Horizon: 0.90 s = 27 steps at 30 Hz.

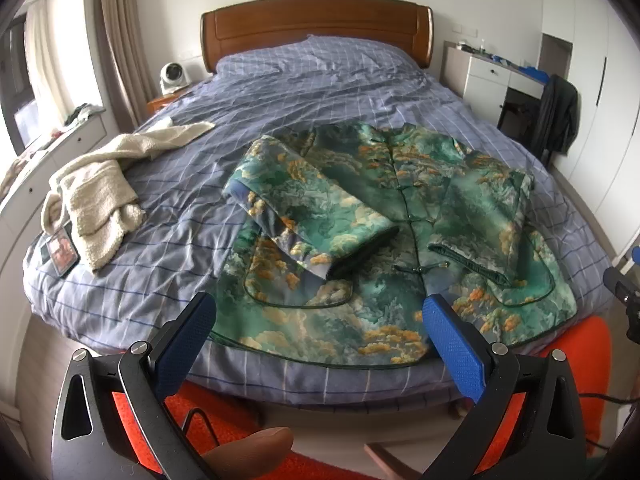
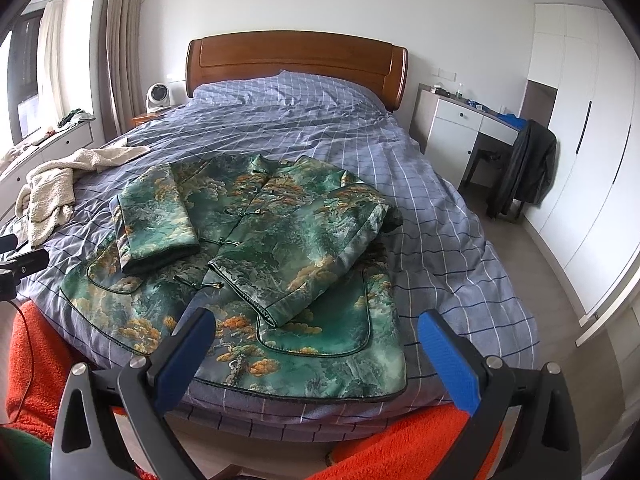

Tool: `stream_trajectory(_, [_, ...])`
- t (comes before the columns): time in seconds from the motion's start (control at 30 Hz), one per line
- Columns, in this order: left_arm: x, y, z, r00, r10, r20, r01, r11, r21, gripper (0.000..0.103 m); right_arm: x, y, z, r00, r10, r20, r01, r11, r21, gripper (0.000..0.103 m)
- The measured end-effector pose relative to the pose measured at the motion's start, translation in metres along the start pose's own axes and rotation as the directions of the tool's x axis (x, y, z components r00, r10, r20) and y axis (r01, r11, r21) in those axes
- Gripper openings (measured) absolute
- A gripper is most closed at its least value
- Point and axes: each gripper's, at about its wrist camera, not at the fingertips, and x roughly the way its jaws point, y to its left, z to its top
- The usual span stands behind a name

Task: Fold large clothes

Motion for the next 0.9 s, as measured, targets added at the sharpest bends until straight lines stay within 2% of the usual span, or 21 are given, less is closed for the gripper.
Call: stream_trajectory(0.9, [-0.0007,-0.0015,-0.0027,1.0,-0.002,-0.003,0.002,1.0,-0.005,0.103,0.0021,0.005,-0.0038,1.0,0.011,-0.005,-0.011,1.0,-0.009,0.103])
